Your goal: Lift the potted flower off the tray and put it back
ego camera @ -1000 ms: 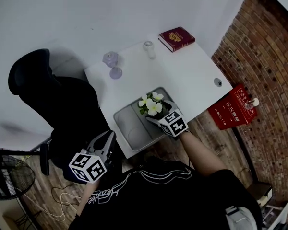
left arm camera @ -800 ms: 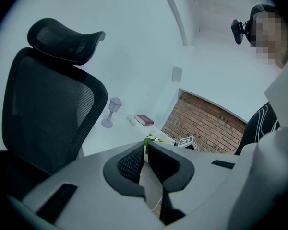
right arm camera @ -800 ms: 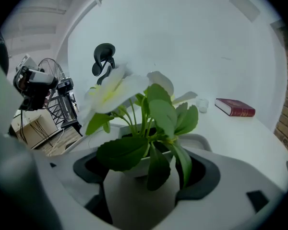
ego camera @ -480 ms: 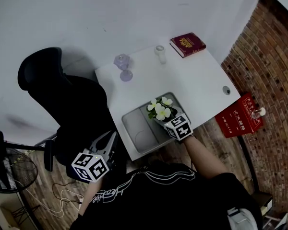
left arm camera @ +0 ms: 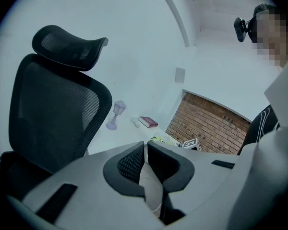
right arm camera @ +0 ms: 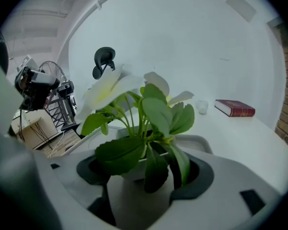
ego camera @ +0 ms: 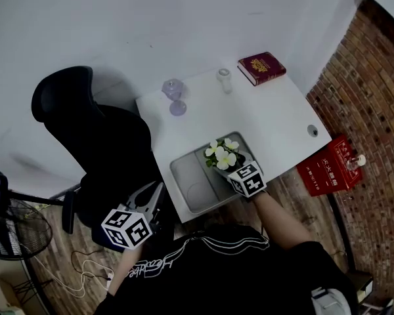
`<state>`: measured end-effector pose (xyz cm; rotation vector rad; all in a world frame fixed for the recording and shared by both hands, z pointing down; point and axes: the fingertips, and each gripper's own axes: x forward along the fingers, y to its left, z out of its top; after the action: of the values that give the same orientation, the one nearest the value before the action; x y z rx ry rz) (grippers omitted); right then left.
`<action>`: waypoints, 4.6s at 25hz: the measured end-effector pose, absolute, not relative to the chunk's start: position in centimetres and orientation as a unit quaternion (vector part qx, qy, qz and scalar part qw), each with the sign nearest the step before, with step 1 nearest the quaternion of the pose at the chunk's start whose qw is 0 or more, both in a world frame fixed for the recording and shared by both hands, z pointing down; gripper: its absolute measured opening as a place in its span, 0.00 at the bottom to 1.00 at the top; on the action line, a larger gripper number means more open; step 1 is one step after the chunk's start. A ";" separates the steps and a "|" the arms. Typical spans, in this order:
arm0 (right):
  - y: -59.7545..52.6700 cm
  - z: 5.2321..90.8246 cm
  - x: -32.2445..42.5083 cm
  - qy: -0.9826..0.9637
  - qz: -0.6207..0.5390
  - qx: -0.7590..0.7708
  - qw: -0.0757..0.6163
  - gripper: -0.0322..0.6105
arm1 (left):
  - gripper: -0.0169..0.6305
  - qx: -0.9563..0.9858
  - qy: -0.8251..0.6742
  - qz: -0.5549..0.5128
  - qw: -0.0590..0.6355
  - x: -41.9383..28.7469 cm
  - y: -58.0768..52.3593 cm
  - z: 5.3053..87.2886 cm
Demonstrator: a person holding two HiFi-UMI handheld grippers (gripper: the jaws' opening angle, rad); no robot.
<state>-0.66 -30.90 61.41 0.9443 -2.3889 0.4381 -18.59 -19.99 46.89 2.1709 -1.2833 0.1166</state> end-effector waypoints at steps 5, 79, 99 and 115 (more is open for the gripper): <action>-30.3 60.5 -0.6 -0.887 0.155 0.350 0.260 0.59 | 0.10 0.822 -0.480 0.046 0.302 -18.3 -19.6 46.7; -29.7 53.2 -1.0 -0.926 0.141 0.290 0.196 0.59 | 0.10 0.822 -0.488 0.060 0.288 -15.1 -21.3 46.0; -32.3 61.3 -2.5 -0.919 0.131 0.256 0.271 0.59 | 0.10 0.786 -0.531 0.032 0.314 -17.8 -23.0 49.7; -30.7 60.4 -0.8 -0.912 0.161 0.284 0.250 0.79 | 0.10 0.806 -0.506 0.021 0.307 -18.1 -22.3 48.9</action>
<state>-0.82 -30.71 60.41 0.7732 -2.4830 0.4378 -18.12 -22.26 48.94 2.1324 -1.3385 0.0548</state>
